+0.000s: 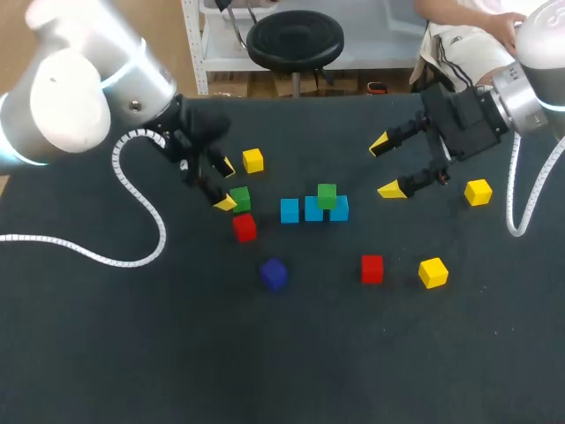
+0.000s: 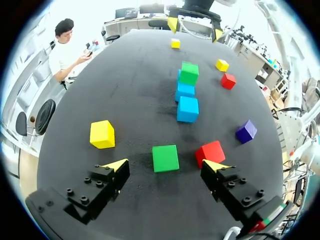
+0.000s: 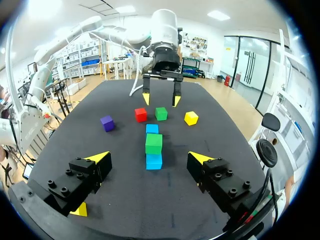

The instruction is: Place the blue cubes, place green cubes on the blue cubes, place the yellow cubes on the green cubes, then place the red cubes on the yellow cubes, and place purple cube on the red cubes.

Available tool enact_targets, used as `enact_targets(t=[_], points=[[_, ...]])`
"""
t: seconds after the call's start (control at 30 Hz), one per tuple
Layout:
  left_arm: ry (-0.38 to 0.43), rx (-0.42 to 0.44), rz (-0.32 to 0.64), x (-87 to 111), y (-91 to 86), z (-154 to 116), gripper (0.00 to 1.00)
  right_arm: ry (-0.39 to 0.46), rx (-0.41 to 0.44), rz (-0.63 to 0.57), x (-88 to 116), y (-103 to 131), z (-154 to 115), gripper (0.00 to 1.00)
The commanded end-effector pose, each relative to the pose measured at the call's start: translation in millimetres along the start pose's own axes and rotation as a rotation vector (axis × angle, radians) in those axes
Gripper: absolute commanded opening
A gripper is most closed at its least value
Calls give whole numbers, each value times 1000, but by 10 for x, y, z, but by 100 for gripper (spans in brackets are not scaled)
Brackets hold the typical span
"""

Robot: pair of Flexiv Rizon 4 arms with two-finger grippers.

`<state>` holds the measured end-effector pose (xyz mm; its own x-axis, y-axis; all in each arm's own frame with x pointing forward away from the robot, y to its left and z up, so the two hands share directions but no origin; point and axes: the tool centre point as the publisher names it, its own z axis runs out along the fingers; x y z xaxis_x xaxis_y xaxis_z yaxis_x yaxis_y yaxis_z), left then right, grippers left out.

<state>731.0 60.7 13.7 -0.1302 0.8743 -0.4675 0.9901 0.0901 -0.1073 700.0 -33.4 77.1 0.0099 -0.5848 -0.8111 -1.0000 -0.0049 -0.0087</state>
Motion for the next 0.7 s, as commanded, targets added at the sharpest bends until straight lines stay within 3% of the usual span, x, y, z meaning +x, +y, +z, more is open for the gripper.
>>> enact_targets(t=[0.03,0.13,0.47,0.7], points=[[2,25,4,-36,83,33,89,0,2,-1,-1,10,-2,100],[4,29,4,-38,86,51,82,0,2,-1,-1,10,-2,100],[22,1,8,-48,110,66,95,0,2,-1,-1,10,-2,100],[22,-4,12,-69,125,94,93,0,2,-1,-1,10,-2,100]])
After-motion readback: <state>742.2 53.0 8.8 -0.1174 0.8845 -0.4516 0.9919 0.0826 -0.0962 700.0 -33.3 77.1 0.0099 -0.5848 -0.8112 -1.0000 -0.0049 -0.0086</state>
